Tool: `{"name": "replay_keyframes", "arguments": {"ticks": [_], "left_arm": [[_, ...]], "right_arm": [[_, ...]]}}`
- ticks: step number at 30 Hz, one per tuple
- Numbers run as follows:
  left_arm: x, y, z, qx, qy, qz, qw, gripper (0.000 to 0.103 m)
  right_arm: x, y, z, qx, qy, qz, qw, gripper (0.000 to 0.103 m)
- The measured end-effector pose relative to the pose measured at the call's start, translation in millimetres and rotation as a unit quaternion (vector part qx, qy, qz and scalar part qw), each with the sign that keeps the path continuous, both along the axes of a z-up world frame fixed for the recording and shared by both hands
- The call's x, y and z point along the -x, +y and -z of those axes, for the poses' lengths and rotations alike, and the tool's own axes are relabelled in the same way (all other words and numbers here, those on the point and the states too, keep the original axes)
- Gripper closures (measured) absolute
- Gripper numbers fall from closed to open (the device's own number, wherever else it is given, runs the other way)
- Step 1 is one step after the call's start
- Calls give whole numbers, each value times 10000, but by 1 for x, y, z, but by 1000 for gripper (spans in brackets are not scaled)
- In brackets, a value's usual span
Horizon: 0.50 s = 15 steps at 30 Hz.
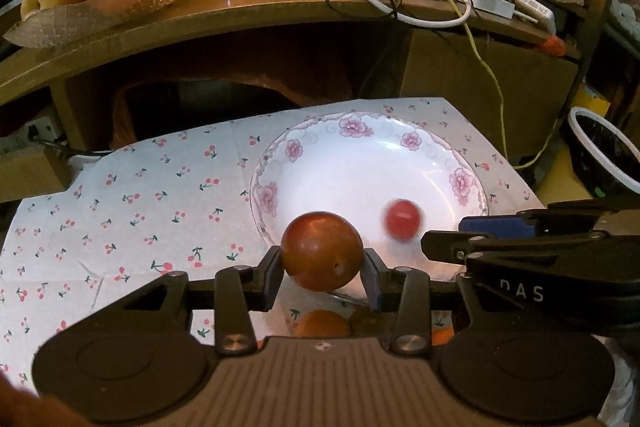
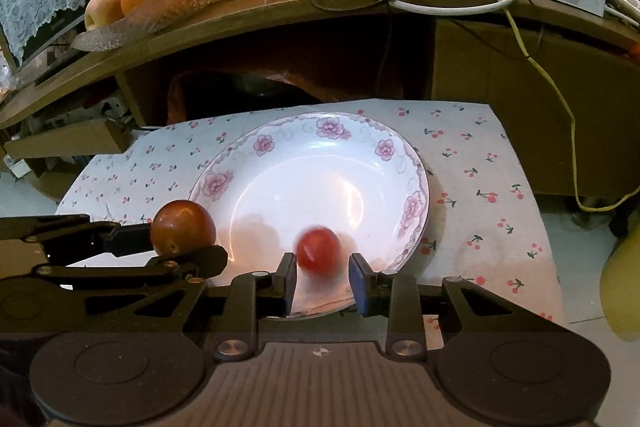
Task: Organize fruits
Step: 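Carry both tomatoes onto the white plate and open both tools, then withdraw both open tools from the plate back toward the fruit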
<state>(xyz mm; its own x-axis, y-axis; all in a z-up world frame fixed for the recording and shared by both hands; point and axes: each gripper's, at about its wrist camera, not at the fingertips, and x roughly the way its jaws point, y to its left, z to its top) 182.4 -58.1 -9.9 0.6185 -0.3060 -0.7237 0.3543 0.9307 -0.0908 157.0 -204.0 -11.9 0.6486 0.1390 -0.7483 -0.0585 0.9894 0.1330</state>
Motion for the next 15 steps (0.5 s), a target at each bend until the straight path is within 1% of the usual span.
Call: {"name": "replay_keyframes", "arguments": {"ticks": [5, 10, 12, 15], "left_arm": [[2, 1, -6, -28, -160, 9, 9999, 52], [7, 3, -13, -43, -246, 40, 9997, 51], [9, 6, -15, -31, -243, 17, 9997, 51], [12, 11, -19, 12, -242, 8, 9997, 51]], "right_arm": [[1, -4, -4, -44, -67, 83, 9999, 62], [8, -7, -9, -93, -103, 38, 9999, 59], [13, -9, -12, -83, -128, -4, 9999, 55], [22, -13, -14, -100, -152, -26, 9998, 55]]}}
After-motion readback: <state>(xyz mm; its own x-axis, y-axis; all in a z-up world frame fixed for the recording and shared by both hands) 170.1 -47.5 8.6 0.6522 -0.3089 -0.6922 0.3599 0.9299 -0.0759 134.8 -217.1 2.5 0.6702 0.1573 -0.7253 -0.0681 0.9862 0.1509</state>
